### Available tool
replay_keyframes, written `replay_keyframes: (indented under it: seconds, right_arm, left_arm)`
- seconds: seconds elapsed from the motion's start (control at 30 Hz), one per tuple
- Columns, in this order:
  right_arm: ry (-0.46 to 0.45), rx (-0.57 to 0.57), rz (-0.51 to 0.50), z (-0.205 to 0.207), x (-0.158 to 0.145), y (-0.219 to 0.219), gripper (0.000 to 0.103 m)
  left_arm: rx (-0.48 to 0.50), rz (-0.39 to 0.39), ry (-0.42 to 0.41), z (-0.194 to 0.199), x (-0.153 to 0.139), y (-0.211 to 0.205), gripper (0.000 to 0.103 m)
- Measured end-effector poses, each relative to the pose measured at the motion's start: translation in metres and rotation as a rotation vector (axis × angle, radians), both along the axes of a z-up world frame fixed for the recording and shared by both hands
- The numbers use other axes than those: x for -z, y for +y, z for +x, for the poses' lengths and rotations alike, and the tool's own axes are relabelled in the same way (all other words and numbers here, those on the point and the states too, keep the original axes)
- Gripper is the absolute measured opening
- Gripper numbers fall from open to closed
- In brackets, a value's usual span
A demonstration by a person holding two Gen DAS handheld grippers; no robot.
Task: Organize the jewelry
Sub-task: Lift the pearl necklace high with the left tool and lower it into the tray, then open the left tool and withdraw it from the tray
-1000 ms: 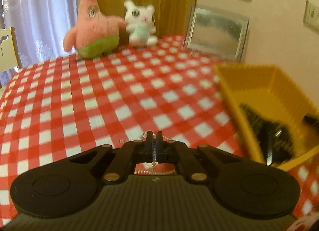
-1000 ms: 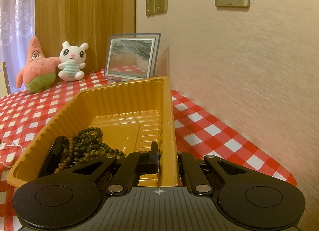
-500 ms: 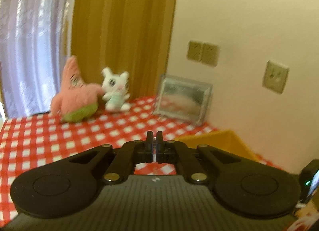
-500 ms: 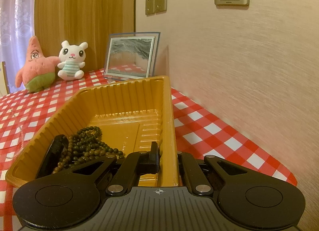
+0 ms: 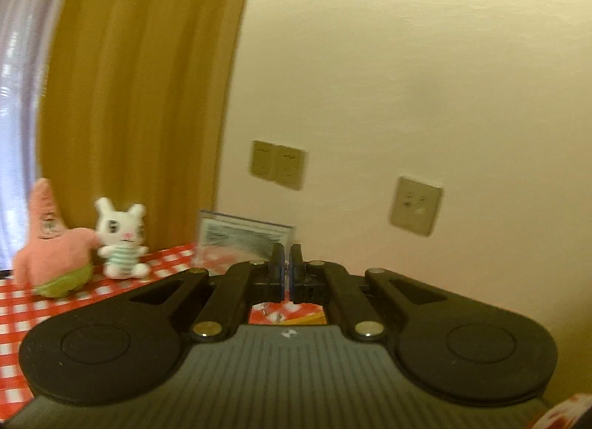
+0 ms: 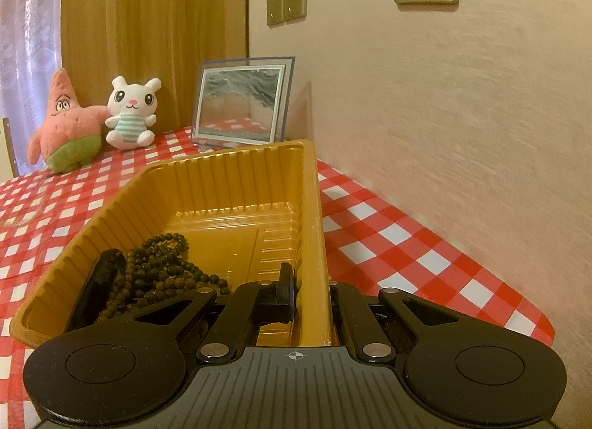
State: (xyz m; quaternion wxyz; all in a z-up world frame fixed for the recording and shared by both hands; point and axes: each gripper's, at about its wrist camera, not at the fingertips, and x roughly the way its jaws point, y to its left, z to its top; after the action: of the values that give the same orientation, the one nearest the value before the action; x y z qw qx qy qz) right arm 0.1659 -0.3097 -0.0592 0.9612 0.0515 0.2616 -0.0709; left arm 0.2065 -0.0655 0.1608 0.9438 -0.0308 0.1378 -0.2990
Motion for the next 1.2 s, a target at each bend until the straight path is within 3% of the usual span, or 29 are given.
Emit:
replay_keyframes:
  seconds: [0.17,0.27,0.47,0.63,0.83,1.03,1.2]
  right_arm:
    - [-0.005,-0.002,0.004,-0.001,-0.001,0.000,0.004]
    - [-0.008,-0.005,0.005,-0.001,-0.002,0.001,0.004]
    - [-0.006,-0.004,0.007,-0.002,-0.002,0.001,0.004]
    - [-0.004,-0.003,0.012,-0.001,-0.002,0.000,0.004]
    - [-0.003,-0.001,0.016,0.000,-0.001,-0.001,0.004]
    - [-0.008,0.000,0.017,0.002,-0.001,-0.001,0.004]
    - [-0.015,-0.009,0.013,0.007,-0.001,0.001,0.004]
  left_arm:
    - [0.067,-0.027,0.035,0.005,0.008,-0.031,0.001]
    - [0.102,-0.043,0.104,0.017,0.025,-0.046,0.001]
    - [0.150,0.022,0.252,0.039,0.075,-0.072,0.002]
    - [0.158,0.074,0.304,0.039,0.100,-0.076,0.012]
    - [0.110,0.093,0.303,0.037,0.106,-0.064,0.021]
    - [-0.009,0.174,0.284,0.032,0.115,-0.042,0.034]
    - [-0.104,0.224,0.306,0.032,0.127,-0.015,0.034]
